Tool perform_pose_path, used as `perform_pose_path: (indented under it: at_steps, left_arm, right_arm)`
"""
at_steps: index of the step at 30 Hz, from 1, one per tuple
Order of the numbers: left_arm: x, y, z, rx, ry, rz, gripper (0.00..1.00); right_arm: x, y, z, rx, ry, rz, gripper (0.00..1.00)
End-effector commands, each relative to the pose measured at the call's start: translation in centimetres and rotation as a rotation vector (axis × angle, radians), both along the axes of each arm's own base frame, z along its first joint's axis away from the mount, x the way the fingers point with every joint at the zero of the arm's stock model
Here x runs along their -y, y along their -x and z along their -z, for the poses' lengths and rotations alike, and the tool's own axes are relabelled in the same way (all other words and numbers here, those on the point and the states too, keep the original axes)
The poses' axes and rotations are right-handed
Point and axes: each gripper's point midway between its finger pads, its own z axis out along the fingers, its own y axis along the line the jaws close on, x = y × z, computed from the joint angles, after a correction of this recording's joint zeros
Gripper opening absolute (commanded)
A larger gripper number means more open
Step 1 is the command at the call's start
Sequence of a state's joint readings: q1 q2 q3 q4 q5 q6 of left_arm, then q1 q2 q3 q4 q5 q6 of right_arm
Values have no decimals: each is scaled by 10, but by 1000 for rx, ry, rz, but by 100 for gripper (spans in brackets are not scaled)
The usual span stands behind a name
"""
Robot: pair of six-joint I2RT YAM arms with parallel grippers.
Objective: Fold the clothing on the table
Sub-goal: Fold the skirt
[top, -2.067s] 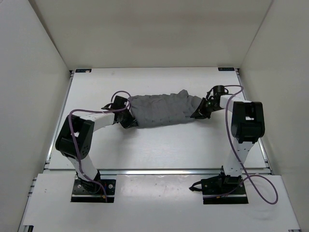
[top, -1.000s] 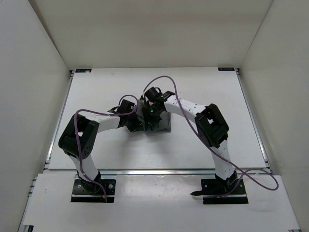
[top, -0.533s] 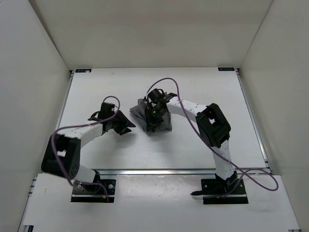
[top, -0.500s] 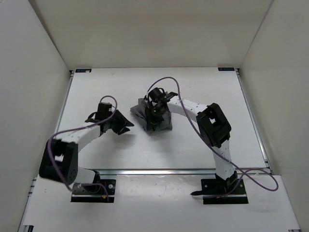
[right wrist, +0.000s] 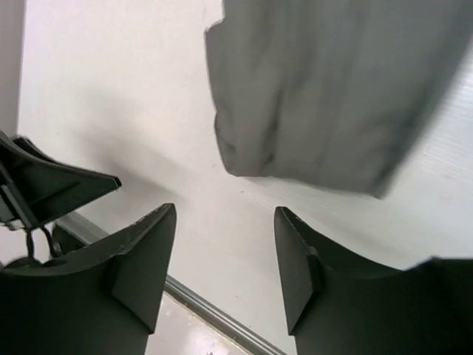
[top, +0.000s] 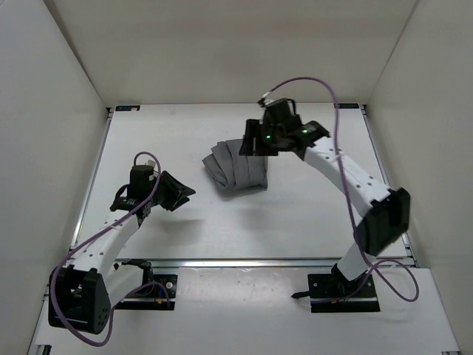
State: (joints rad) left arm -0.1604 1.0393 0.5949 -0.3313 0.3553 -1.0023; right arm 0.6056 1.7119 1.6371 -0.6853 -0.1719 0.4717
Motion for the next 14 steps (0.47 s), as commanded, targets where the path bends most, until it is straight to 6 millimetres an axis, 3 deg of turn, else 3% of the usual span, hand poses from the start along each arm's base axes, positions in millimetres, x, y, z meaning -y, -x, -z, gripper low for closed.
perform_pose_path:
  at_steps: [1, 3, 8, 10, 12, 14]
  left_arm:
    - [-10, 14, 4, -7, -47, 4, 50]
    - [-12, 22, 8, -15, -64, 13, 50]
    - [-11, 27, 10, -10, -75, 24, 50]
    - [-9, 27, 8, 2, -83, 40, 50]
    - [-10, 25, 7, -5, -94, 36, 50]
    - [-11, 26, 7, -5, -109, 44, 50]
  right_arm:
    - [53, 5, -11, 7, 44, 144, 55]
    - [66, 26, 3, -13, 93, 135, 58]
    - [69, 76, 53, -80, 146, 92, 64]
    - [70, 93, 72, -103, 164, 66, 58]
    - [80, 85, 81, -92, 193, 76, 54]
    - [99, 57, 77, -45, 247, 131, 63]
